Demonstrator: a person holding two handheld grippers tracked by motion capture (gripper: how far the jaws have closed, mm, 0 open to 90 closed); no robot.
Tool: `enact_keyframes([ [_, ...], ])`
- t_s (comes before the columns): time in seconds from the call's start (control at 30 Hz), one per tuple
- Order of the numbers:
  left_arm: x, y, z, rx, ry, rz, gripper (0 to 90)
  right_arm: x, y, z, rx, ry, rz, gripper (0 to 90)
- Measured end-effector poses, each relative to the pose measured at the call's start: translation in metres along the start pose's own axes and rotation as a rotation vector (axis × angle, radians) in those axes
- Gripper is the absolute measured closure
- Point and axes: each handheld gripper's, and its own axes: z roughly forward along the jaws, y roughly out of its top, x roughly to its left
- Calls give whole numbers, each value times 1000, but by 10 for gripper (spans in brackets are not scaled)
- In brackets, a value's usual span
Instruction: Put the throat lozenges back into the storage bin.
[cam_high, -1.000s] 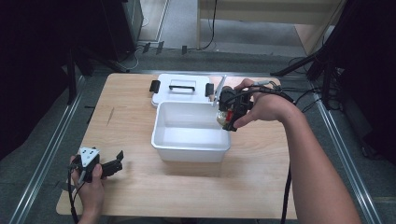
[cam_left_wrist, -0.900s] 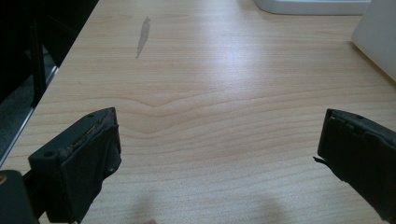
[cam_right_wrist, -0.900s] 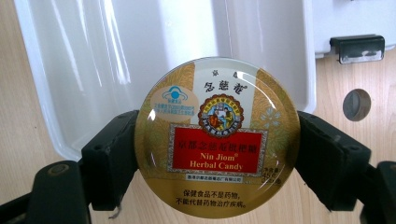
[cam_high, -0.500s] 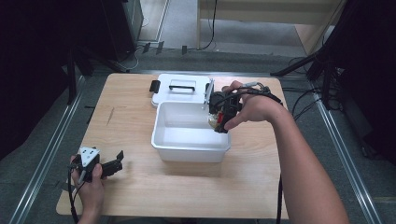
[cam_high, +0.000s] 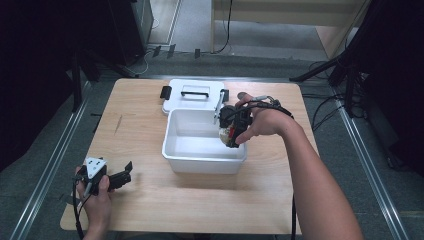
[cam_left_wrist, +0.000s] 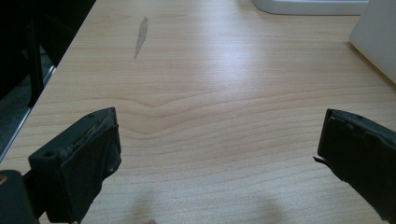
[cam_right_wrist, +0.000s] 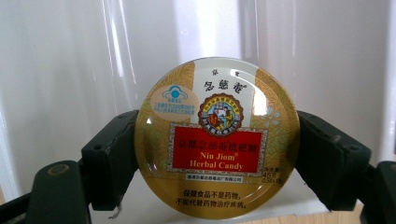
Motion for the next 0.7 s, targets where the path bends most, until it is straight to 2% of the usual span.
enact_keyframes([
  [0.27, 0, 0, 0, 0, 1, 2, 0, 1, -1, 7, 1, 8, -8, 204],
  [0.4, 0, 0, 0, -1, 0, 0, 0, 3, 1, 12, 28, 9, -5, 204],
  [0.5, 0, 0, 0, -1, 0, -1, 0, 2, 3, 16, 37, 8, -30, 204],
  [0.7, 0, 0, 0, 1, 0, -1, 0, 4, 4, 26, 64, 15, -22, 204],
])
